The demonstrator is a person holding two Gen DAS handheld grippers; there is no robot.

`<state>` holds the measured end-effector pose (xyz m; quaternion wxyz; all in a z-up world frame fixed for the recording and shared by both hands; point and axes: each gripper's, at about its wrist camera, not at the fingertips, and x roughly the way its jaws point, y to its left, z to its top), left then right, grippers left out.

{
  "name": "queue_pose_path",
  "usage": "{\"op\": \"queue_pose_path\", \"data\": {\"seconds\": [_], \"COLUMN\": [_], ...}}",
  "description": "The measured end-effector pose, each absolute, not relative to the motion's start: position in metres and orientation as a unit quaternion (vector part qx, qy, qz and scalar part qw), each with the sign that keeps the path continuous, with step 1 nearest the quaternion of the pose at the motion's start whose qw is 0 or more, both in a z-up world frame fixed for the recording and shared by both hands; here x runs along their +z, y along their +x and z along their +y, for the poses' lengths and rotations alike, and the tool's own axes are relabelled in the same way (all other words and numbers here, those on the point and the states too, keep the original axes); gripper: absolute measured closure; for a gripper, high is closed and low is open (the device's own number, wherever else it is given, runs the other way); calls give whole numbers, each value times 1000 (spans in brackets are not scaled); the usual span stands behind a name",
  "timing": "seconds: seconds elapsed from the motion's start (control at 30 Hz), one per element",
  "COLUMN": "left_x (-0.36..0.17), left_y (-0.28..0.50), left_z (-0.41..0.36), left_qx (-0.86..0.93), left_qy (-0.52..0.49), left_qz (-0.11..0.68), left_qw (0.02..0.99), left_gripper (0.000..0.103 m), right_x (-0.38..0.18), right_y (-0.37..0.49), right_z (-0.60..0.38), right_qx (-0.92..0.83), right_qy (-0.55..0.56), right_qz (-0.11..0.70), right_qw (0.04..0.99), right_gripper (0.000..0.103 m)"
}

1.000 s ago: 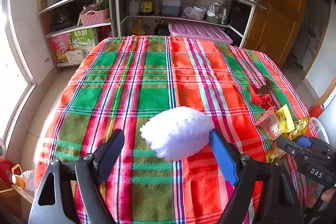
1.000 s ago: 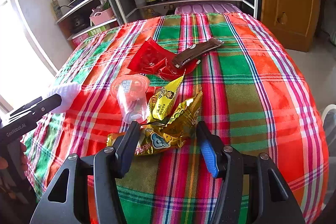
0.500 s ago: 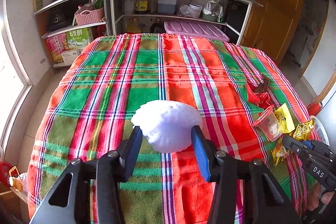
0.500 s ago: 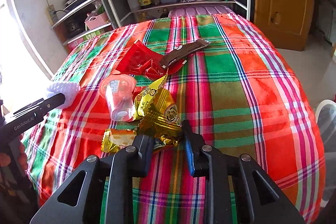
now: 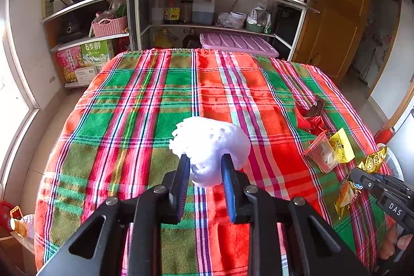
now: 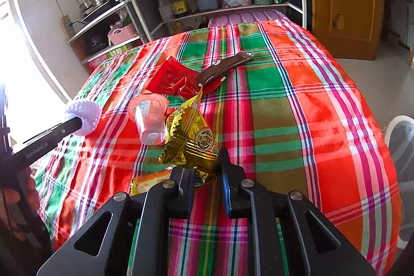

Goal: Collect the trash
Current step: 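Carry the gold wrapper and white foam net toward the white bin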

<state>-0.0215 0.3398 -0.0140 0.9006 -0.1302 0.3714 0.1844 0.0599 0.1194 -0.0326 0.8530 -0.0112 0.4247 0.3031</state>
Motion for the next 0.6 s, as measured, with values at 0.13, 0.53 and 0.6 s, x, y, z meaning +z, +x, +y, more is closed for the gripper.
{"op": "queue_pose_path", "data": {"seconds": [0.13, 0.53, 0.6], "left_x": [-13, 3, 7], "left_y": [-25, -43, -44], "left_z": [337, 311, 304], "left_qx": [181, 161, 156], "left_qy": [-138, -124, -120], "left_qz": [369, 348, 344], "left_qw": [901, 915, 918], "left_gripper": [77, 77, 77], "right_x": [-30, -16, -14], "right_y": [58, 43, 41], "right_z": [114, 104, 101], "right_qx": [303, 311, 310], "right_qy": [-5, -7, -5], "right_qz": [423, 401, 397], "right_qw": [854, 862, 864], "right_gripper": [86, 86, 86]}}
